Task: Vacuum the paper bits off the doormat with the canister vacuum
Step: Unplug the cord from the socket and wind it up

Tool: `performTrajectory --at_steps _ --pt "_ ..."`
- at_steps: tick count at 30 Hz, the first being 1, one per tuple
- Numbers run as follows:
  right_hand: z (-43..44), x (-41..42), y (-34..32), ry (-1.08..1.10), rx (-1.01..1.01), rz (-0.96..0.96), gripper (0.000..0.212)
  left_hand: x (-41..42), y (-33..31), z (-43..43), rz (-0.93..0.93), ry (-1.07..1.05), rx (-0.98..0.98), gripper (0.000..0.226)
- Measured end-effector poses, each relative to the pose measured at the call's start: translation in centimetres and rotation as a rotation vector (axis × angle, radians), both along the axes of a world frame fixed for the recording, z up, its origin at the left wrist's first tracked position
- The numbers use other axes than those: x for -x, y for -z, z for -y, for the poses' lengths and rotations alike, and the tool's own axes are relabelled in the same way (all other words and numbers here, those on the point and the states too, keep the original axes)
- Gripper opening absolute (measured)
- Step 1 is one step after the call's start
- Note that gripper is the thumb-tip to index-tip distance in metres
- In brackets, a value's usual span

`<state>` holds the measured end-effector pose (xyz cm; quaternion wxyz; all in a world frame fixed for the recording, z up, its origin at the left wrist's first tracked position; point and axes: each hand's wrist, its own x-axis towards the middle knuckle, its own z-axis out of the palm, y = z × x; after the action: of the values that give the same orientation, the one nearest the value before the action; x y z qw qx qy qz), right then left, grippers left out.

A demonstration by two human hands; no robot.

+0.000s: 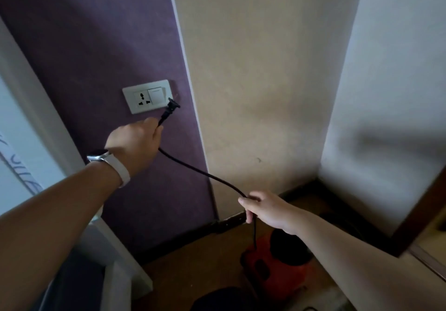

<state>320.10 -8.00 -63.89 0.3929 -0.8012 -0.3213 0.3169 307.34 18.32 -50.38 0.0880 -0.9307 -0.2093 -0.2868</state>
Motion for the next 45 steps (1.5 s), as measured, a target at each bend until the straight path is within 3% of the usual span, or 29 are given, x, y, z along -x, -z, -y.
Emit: performTrajectory --at_steps 3,6,10,14,17,19,22,24,29,37,40,45 --pt "2.6 0.1 2.1 0.117 -0.006 -0.077 0.04 0.6 1.6 -0.2 -0.037 -0.004 0.038 0.024" --pt "4.5 1.1 1.6 0.238 -0.027 -0.017 0.038 0.2 4.7 2.6 -0.12 0.179 0.222 0.017" --pt "5.6 2.2 -0.3 0.307 -0.089 0.169 0.049 -1.3 8.2 8.1 -0.255 0.387 0.64 0.018" --pt "6.4 2.7 -2.0 0.286 -0.073 0.325 0.044 -2.0 9.8 14.3 -0.181 0.478 1.198 0.018" --pt "6.8 2.9 -2.6 0.304 -0.048 0.406 0.046 -1.8 9.8 17.3 -0.139 0.581 1.309 0.066" --pt "7.4 3.2 -2.5 0.305 -0.054 0.441 0.045 -1.7 9.7 18.1 -0.17 0.612 1.333 0.063" --pt "8.7 3.8 -2.4 0.293 -0.082 0.452 0.044 -1.4 10.2 18.2 -0.294 0.625 1.24 0.017" --pt "9.5 4.4 -2.2 0.272 -0.083 0.43 0.043 -1.1 10.2 18.1 -0.295 0.641 1.229 0.034" --pt "10.9 5.2 -0.5 0.356 -0.115 0.401 0.053 -0.9 8.0 17.3 0.064 0.587 1.307 0.03" --pt "13.1 6.3 4.7 0.311 0.124 0.13 0.045 -0.9 7.9 13.4 0.503 0.253 1.28 0.031" --pt "12.8 6.8 6.0 0.324 0.129 0.144 0.048 -1.0 10.3 14.0 0.37 0.181 1.102 0.032" --pt "11.7 7.5 6.0 0.304 0.119 0.293 0.04 -1.9 14.7 18.8 0.101 0.274 1.04 0.047"
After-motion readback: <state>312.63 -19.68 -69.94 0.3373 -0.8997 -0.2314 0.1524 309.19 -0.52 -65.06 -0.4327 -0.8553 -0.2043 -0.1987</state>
